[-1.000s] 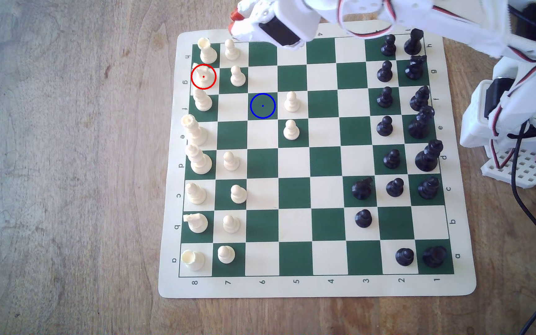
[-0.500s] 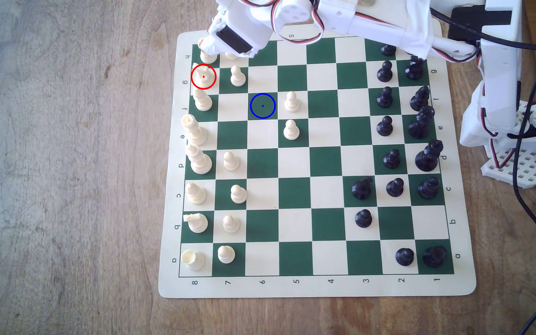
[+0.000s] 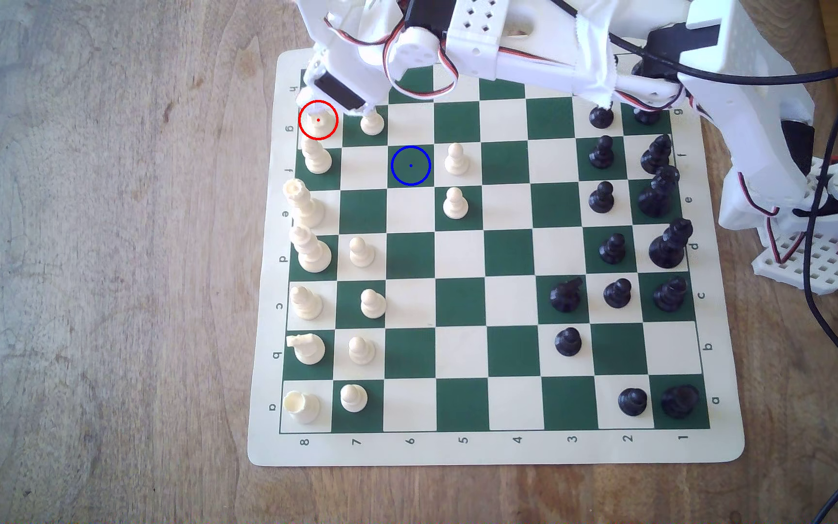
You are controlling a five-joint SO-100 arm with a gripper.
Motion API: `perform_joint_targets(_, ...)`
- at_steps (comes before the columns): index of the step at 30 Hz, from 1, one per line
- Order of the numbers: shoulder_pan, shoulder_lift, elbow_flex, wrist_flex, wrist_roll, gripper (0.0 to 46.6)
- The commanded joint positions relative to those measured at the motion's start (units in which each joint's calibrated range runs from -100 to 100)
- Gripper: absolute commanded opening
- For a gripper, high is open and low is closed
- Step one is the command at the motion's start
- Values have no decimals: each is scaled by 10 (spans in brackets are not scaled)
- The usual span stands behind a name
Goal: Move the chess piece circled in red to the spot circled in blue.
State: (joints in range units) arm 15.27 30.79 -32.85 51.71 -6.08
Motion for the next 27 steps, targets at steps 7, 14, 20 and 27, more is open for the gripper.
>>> perform_joint_targets(7,14,30,-84,-31,0,107)
perform_joint_targets(14,21,61,-111,-37,0,106)
perform_joint_targets(20,20,78,-112,-40,-3,105)
perform_joint_targets(27,16,92,-124,-54,-6,106)
